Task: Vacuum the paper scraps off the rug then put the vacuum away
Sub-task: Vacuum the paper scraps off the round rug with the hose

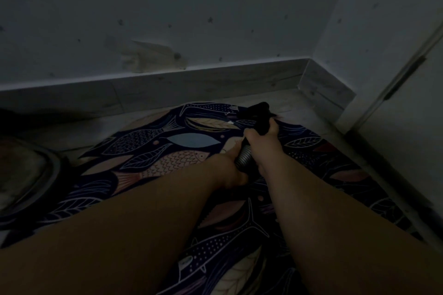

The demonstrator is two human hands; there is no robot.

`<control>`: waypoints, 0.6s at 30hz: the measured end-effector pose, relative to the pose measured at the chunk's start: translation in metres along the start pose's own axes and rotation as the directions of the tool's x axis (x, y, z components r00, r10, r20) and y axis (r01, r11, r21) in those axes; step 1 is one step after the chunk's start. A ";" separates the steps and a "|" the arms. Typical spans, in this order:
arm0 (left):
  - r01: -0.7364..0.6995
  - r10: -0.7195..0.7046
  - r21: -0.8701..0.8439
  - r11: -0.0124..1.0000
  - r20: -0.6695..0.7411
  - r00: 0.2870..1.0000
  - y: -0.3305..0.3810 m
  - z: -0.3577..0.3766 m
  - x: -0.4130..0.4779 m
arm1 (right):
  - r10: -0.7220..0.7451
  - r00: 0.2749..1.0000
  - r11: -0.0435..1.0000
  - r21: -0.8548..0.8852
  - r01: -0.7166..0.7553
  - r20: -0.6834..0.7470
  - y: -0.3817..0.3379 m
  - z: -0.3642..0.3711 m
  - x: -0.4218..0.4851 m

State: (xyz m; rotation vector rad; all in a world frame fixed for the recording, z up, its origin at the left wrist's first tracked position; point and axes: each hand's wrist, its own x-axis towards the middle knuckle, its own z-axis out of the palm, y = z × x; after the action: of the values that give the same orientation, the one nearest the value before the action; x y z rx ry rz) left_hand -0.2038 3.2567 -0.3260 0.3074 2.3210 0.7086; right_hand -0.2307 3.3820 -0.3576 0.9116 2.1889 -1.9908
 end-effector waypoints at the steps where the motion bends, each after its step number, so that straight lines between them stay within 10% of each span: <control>1: 0.017 -0.017 -0.020 1.000 -0.010 1.000 -0.002 -0.002 0.000 | -0.007 1.000 1.000 -0.018 0.008 0.024 -0.002 0.004 0.003; 18: 0.100 -0.100 -0.053 0.994 0.006 0.995 0.009 0.000 -0.002 | -0.042 0.998 0.995 -0.094 0.045 0.037 -0.006 0.000 0.004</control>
State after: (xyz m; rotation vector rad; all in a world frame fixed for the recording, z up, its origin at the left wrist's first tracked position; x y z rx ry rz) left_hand -0.2019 3.2637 -0.3200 0.1673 2.2925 0.7178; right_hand -0.2371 3.3833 -0.3542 0.8188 2.2808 -1.8874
